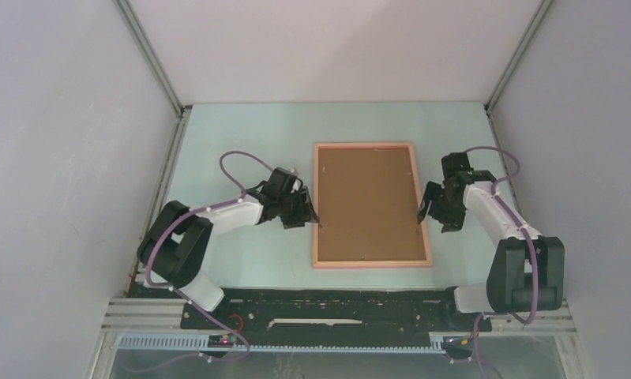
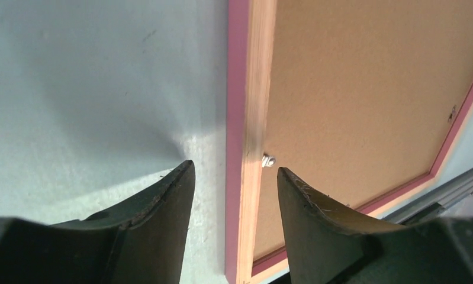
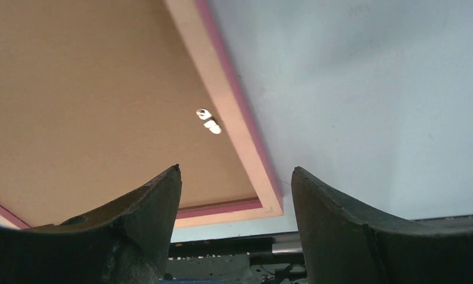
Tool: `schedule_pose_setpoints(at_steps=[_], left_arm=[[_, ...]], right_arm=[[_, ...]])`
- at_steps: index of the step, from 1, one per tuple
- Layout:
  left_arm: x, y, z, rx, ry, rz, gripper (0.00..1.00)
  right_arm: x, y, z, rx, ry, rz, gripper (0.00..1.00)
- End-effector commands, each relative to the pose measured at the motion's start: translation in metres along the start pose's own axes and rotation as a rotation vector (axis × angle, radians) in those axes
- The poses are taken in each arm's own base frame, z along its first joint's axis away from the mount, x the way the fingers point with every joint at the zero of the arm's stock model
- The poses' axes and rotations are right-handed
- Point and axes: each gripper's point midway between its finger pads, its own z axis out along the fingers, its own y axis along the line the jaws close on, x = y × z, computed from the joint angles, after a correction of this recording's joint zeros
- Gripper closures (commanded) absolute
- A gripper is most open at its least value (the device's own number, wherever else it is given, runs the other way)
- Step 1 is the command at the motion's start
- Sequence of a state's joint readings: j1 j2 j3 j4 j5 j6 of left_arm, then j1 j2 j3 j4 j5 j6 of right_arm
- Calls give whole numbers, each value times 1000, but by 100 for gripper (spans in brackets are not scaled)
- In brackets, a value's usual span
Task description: Put the photo into the frame
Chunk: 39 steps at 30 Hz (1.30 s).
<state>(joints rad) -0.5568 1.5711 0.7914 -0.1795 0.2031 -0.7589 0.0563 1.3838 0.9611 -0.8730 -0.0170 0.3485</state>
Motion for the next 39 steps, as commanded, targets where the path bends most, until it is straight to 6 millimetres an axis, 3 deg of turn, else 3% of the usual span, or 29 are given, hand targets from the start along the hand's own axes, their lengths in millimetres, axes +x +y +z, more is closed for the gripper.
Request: schedule_pose_setpoints(at_steps=[1, 5, 9, 15, 20, 24, 26, 32, 39], left_arm=[[-20, -13, 6, -62, -38, 43, 41], [-31, -16, 16, -112, -30, 64, 44], [-38, -6, 19, -170, -59, 72, 51], [-37, 1, 28, -197, -48, 73, 63], [-34, 10, 30, -228, -33, 102, 73], [-34, 15, 31, -236, -26, 117, 84], [-31, 17, 31, -224, -11, 113, 91], [-19, 19, 36, -173, 19, 113, 96], [-18, 17, 36, -161, 31, 114, 100]], right_arm=[[-7, -3, 0, -41, -58, 79, 24], [-14, -2, 3, -46, -86, 71, 26], [-42, 39, -6, -151, -173, 28, 26], [-89, 158, -13, -418, -250, -4, 29], [-105, 258, 4, -617, -200, -6, 39], [-112, 310, 29, -692, -148, -13, 51], [-113, 325, 50, -709, -107, -11, 56], [-112, 345, 81, -747, -25, 3, 72], [-101, 342, 113, -714, 29, 31, 86]])
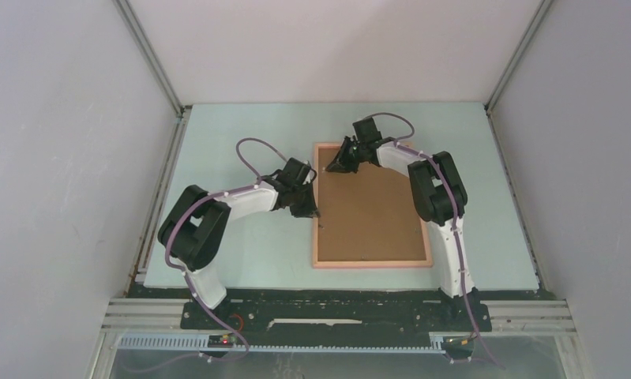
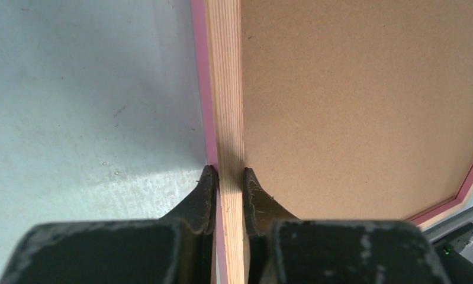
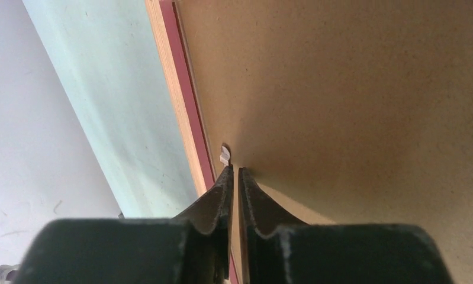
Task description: Put the photo into the frame
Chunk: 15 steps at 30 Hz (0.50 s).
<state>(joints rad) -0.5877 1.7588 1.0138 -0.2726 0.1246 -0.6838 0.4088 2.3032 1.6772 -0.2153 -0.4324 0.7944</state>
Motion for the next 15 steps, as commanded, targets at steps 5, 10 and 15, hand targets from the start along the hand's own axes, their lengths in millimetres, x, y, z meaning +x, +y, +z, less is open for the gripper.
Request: schedule_pose_setpoints(at_steps=[5, 10, 15], left_arm=[[8, 28, 8, -71, 21, 42, 100], [8, 28, 9, -66, 31, 66, 100], [7, 30, 7, -62, 29, 82, 100]], right_arm=[[2, 6, 18, -29, 19, 13, 90], [8, 8, 28, -62, 62, 19, 91], [15, 8, 30, -83, 117, -3, 91]])
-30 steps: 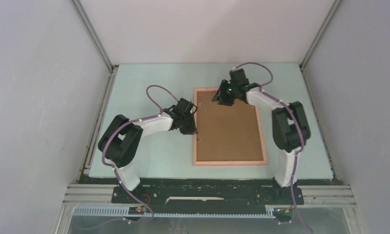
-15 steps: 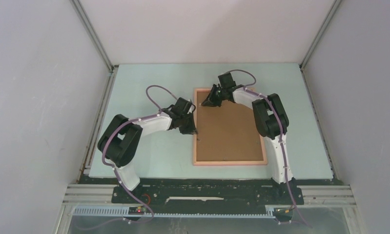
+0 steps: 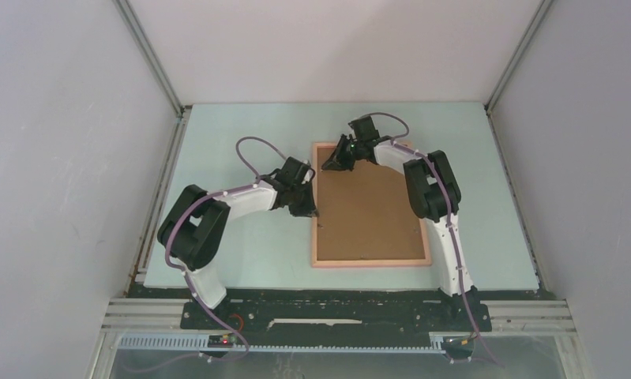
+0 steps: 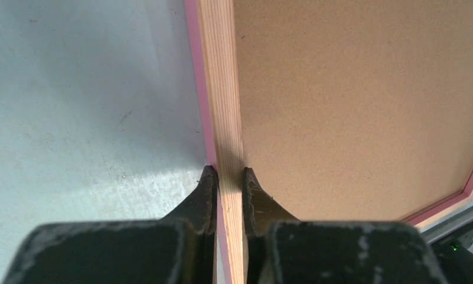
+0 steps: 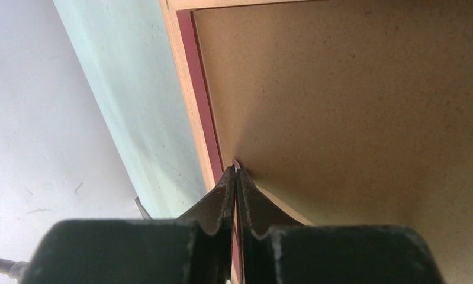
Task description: Put the photo into the frame
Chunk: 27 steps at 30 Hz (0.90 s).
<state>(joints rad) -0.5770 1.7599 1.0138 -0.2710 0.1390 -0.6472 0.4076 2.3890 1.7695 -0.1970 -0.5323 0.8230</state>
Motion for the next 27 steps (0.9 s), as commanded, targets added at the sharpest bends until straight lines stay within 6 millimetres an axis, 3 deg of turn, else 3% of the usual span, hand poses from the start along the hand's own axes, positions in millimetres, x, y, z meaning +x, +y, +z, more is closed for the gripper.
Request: schedule_pose_setpoints(at_steps=[1, 12, 19, 27], left_arm=[[8, 26, 7, -65, 24, 56, 100], [6, 29, 6, -62, 23, 63, 100], [6, 31, 7, -65, 25, 69, 100], [6, 32, 8, -66, 32, 74, 100]], right_arm=[[16, -5, 13, -5, 64, -22, 91], [39, 2, 16, -51, 254, -228, 91], [58, 16, 12, -117, 370, -480, 87], [49, 25, 8, -72, 325, -714, 77]])
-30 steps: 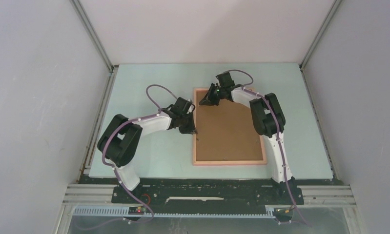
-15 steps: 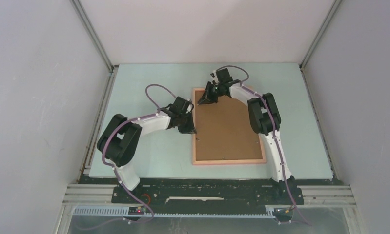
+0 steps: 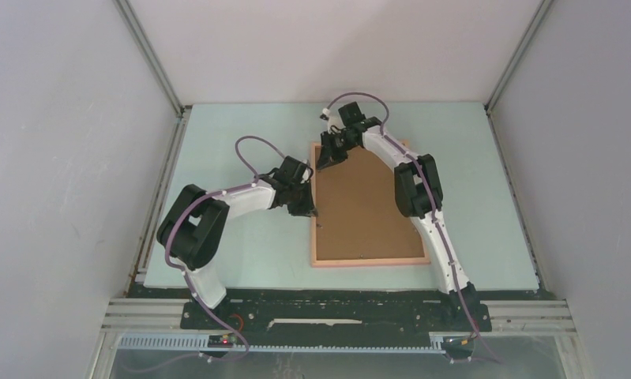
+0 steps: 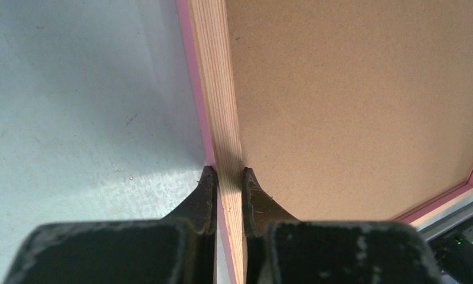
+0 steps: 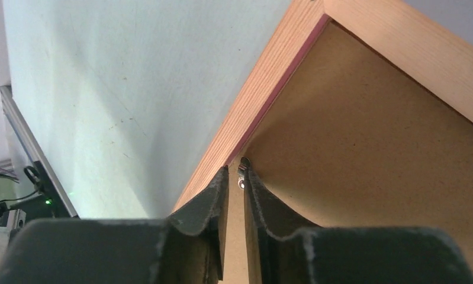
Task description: Put the photo into the frame
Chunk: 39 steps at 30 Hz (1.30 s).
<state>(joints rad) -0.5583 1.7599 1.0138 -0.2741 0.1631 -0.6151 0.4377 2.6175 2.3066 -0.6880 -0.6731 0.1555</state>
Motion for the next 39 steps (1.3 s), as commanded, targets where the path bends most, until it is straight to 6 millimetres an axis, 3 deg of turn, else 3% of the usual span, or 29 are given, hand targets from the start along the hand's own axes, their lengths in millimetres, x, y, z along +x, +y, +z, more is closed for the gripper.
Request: schedule_pose_setpoints(at_steps=[1, 4, 7, 10, 14, 27, 31, 39], left_arm=[[9, 28, 9, -78, 25, 59, 100], [9, 27, 9, -74, 27, 54, 100], [10, 28, 9, -74, 30, 48, 100], [12, 29, 8, -77, 34, 47, 100], [10, 29, 8, -77, 29, 44, 100], [10, 27, 8, -64, 26, 41, 100], [10, 26, 8, -62, 25, 40, 100], [8, 27, 9, -63, 23, 48, 100]], right_arm=[[21, 28, 6, 3, 70, -109, 74], [-2, 12, -7, 52, -18, 136, 67], [-11, 5, -20, -33, -121, 332, 58], [-9, -5, -25, -22, -158, 348, 52], [-2, -4, -13, -45, -105, 363, 53], [-13, -18, 9, -44, -145, 423, 60], [-7, -14, 11, -58, -119, 415, 63], [22, 31, 10, -210, 2, 351, 65]])
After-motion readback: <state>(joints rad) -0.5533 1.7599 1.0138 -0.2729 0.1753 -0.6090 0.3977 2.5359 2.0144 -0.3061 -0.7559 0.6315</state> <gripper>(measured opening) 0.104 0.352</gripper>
